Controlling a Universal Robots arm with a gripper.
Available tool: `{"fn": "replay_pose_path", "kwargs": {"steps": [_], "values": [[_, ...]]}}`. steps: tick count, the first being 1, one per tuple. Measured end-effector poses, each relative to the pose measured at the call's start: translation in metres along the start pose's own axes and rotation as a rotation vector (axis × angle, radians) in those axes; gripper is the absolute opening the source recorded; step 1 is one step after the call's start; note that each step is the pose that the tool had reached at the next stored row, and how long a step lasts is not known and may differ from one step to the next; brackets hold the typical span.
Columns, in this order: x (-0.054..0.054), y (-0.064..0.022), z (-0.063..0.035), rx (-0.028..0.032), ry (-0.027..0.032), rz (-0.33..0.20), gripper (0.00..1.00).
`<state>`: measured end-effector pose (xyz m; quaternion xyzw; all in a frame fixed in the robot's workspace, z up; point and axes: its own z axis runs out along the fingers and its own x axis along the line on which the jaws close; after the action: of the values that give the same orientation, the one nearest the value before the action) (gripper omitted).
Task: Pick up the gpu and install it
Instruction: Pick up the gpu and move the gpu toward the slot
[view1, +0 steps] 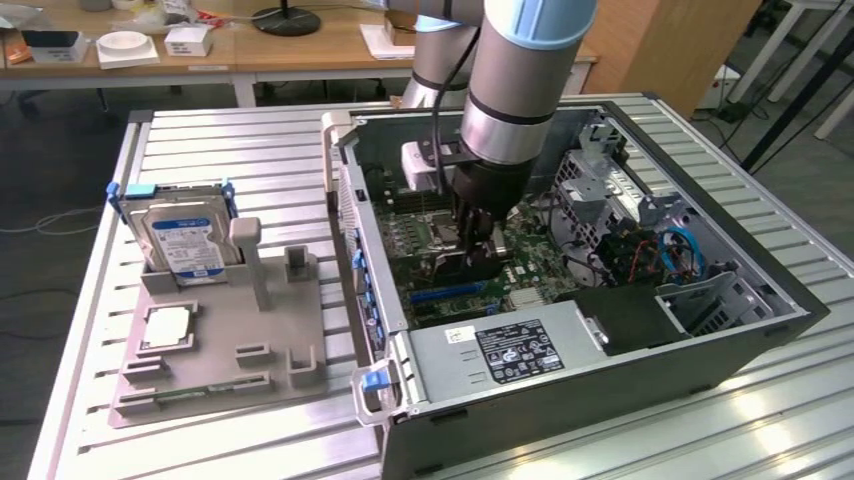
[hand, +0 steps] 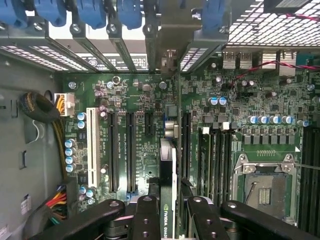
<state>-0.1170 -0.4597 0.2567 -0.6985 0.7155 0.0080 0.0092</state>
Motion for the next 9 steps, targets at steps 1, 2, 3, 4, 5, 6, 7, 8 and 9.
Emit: {"fn": "replay_pose_path", "kwargs": {"steps": [1,2,3,4,5,6,7,8,9], "values": [[0.0000,0.0003,0.0008,0.0001,0.0000,0.001,0.26],[0.0001,0.0004,0.0013,-0.0001,0.0003,0.001,0.26],[0.0002,0.0004,0.0013,-0.0001,0.0005,0.001,0.26],[0.0002,0.0005,0.0015,-0.0002,0.0005,0.001,0.26],[0.0004,0.0005,0.0020,0.0000,0.0002,0.002,0.26],[0.0003,0.0006,0.0025,-0.0002,0.0006,0.002,0.26],[0.0004,0.0010,0.0033,-0.0001,0.0015,0.002,0.26],[0.0006,0.0012,0.0042,-0.0002,0.0018,0.002,0.26],[0.0007,0.0013,0.0051,-0.0001,0.0018,0.002,0.26]]}}
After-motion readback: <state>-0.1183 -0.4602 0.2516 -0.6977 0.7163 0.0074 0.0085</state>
